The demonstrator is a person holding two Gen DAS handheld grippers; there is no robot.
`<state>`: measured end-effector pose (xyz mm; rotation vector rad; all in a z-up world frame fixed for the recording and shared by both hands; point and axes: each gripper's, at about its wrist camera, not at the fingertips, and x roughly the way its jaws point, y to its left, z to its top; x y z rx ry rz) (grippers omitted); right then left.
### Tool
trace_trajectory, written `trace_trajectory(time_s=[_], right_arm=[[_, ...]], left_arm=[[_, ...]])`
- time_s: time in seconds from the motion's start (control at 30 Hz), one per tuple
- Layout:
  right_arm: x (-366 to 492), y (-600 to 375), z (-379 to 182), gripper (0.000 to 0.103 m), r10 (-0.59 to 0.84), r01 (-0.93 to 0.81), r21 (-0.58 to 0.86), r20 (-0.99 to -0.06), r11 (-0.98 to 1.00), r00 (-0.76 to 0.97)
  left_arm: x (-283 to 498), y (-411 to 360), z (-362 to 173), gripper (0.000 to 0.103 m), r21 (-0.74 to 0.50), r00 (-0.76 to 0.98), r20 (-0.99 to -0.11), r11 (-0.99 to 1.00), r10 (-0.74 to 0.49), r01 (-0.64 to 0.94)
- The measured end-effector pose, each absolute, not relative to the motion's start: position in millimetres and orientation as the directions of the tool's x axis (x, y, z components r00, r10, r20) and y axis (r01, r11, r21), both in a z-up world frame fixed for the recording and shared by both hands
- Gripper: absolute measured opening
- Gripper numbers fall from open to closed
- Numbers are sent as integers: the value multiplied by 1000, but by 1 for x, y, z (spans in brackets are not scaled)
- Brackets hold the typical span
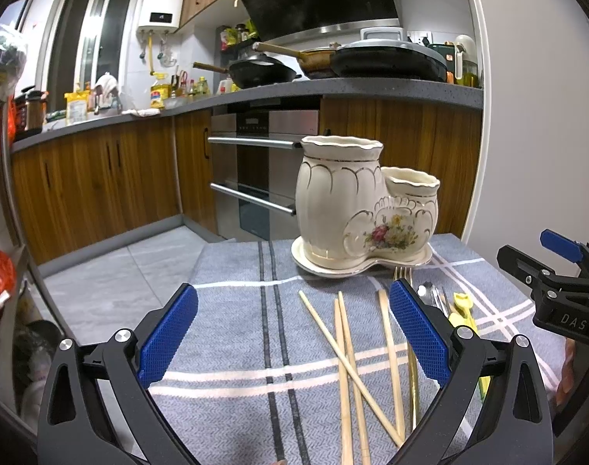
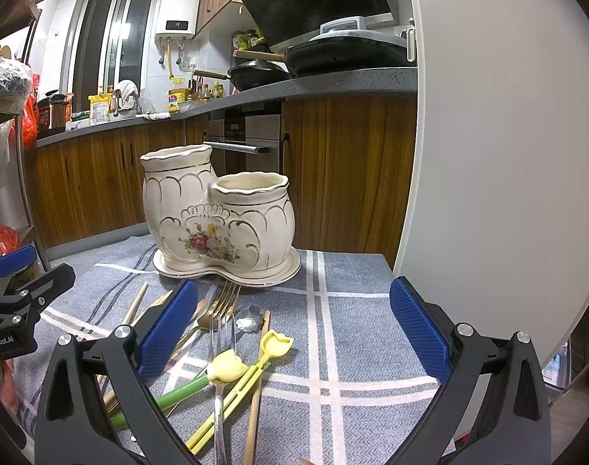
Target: Organize utensils
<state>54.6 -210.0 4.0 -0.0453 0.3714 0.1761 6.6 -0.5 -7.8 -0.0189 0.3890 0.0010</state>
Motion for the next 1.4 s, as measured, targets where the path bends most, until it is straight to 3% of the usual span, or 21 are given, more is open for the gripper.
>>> trace_trajectory(time_s=[1.4], right_arm=[[56, -209, 2, 98, 168, -185, -10, -371, 983, 913]], left_arm=[[11, -2, -14, 98, -17, 922, -388, 1000, -3, -4]])
